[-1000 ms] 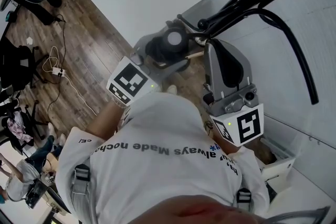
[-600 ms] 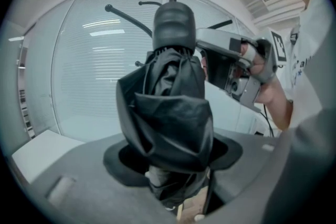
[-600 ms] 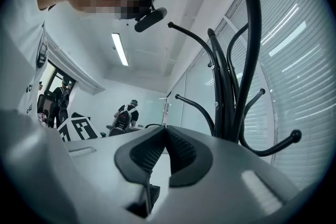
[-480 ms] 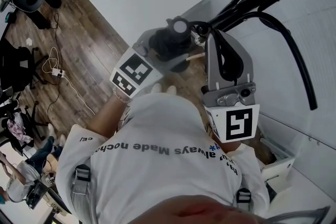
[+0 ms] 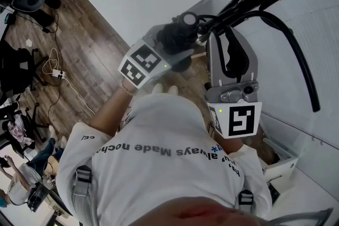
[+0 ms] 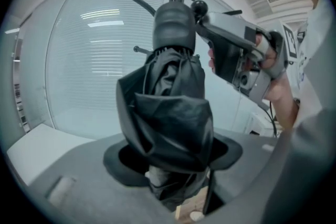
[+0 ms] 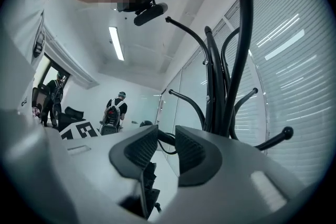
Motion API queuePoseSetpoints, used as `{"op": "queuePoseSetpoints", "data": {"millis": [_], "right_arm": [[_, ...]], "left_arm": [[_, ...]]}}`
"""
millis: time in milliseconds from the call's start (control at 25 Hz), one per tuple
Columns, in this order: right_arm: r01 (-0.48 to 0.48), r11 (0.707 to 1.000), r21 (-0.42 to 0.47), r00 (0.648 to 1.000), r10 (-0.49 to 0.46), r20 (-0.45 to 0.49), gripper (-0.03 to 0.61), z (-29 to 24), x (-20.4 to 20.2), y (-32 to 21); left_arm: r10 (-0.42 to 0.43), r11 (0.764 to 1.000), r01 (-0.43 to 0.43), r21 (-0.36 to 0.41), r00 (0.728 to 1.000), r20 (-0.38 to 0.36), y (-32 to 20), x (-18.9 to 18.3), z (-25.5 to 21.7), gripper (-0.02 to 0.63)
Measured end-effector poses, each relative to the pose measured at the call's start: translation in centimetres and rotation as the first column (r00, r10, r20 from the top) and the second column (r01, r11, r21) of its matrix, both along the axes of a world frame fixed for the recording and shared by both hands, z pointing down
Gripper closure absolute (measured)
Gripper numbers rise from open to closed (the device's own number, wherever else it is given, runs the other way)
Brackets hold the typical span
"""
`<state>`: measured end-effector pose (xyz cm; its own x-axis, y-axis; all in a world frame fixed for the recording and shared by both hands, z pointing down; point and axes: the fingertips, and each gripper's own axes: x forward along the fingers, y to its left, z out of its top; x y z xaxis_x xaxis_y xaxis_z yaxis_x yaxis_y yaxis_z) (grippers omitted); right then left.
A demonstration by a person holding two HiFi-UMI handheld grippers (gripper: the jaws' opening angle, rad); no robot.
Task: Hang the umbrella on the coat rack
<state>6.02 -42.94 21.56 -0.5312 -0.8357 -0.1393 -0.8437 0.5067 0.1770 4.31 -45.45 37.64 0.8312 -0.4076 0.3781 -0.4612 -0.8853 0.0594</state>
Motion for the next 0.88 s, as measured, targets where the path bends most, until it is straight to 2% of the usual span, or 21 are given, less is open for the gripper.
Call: {"op": "queuePoseSetpoints", "data": {"millis": [80,280,880], "right_arm": [[-0.003,1.0,0.009,1.0,0.003,0.02,0.472,0.2,0.3,0.4],[-0.048,0.999,0.011,0.999,0.047,0.027,0.472,1.5,2.0,1.5],[-0.099,0.99,-0.098,0.995,0.099,-0.006,0.489,6.6,4.3,3.7]], "left_arm": [[0.006,1.0,-0.006,0.003,1.0,0.002,-0.3,0.3,0.1,0.33],[0.017,1.0,-0.018,0.017,1.0,0.021,-1.2,1.1,0.6,0.33],[0.029,0.999,-0.026,-0.032,0.995,0.098,-1.6,2.5,5.6,0.328]]}}
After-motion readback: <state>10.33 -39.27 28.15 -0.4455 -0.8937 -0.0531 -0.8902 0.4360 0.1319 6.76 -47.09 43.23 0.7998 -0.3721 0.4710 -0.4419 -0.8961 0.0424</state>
